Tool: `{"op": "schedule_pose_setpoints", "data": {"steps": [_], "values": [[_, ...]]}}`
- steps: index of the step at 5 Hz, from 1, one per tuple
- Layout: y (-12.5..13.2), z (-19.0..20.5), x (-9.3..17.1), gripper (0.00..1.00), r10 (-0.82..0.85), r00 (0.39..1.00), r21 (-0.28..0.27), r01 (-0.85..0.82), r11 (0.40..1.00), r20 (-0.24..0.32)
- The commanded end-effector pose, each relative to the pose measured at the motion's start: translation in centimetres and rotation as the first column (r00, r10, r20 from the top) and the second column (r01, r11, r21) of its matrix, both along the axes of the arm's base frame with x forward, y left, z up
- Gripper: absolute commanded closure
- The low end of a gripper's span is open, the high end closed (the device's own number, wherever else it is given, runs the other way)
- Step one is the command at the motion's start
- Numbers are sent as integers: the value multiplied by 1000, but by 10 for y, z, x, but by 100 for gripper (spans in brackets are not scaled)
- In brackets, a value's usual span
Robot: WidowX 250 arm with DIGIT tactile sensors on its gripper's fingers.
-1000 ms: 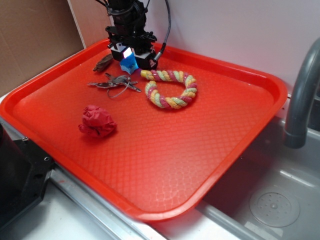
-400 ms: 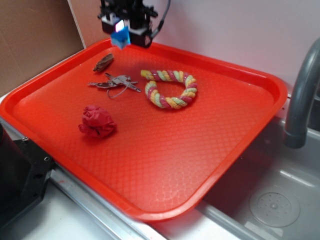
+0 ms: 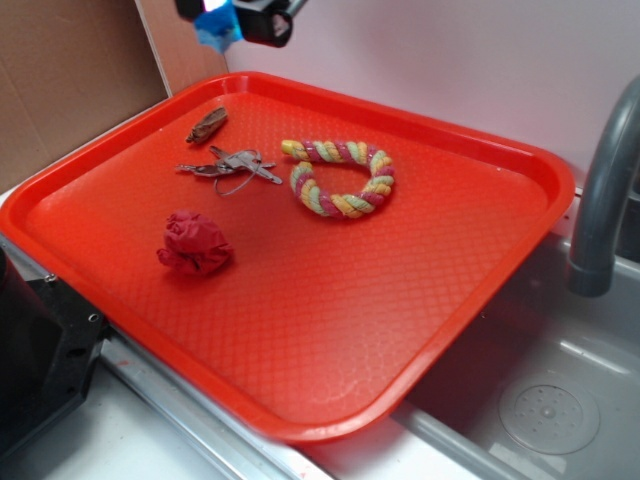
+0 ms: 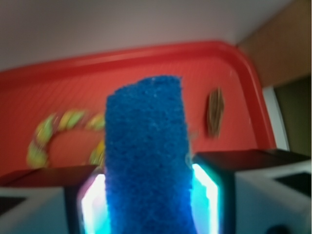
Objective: Grab the blue sponge.
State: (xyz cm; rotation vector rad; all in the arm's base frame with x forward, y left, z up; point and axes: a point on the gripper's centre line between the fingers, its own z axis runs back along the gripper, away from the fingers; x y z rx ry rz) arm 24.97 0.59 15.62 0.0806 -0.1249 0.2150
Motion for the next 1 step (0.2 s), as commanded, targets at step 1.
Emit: {"op": "schedule_pose_setpoints", "data": {"steps": [1], "values": [[-4,31,-53,100,6,996,-106,4,994,93]]}}
